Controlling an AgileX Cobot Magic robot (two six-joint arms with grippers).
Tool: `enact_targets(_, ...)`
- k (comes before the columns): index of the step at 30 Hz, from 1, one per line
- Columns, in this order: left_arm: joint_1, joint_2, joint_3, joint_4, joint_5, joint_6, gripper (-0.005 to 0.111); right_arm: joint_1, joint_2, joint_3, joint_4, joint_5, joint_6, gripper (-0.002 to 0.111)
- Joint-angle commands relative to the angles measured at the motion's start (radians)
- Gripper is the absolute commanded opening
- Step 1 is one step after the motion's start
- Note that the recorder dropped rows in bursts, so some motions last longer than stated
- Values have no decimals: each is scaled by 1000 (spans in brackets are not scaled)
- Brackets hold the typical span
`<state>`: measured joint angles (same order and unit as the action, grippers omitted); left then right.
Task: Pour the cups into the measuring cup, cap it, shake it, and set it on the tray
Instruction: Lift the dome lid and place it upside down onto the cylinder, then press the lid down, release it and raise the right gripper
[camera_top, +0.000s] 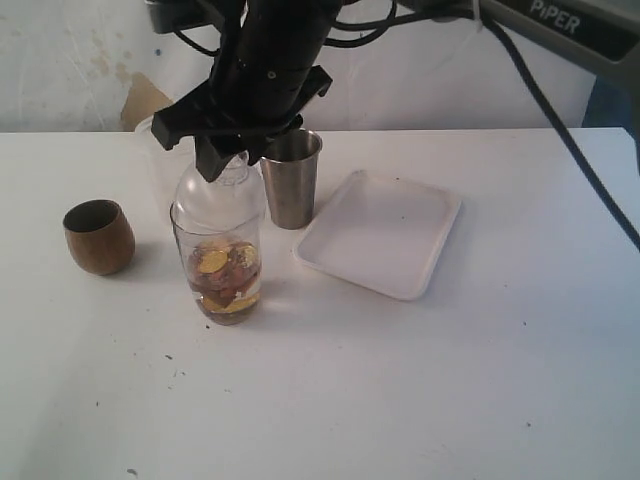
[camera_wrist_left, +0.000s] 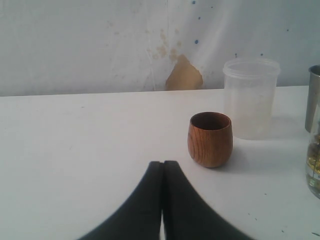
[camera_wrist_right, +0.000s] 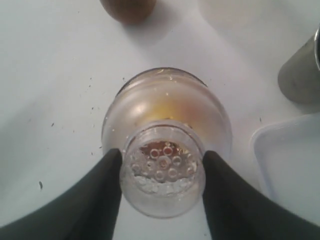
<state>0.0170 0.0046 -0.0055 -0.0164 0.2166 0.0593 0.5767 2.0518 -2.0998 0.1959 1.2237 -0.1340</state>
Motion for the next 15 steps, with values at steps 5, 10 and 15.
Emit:
enact_targets(5, 0, -5, 5, 0, -13, 0, 0, 0, 3, -8, -12, -77, 3, 0)
enact_targets(10, 0, -5, 5, 0, -13, 0, 0, 0, 15, -8, -7, -73, 3, 0)
enact_targets(15, 0, -5, 5, 0, -13, 0, 0, 0, 34, -8, -7, -31, -12, 1)
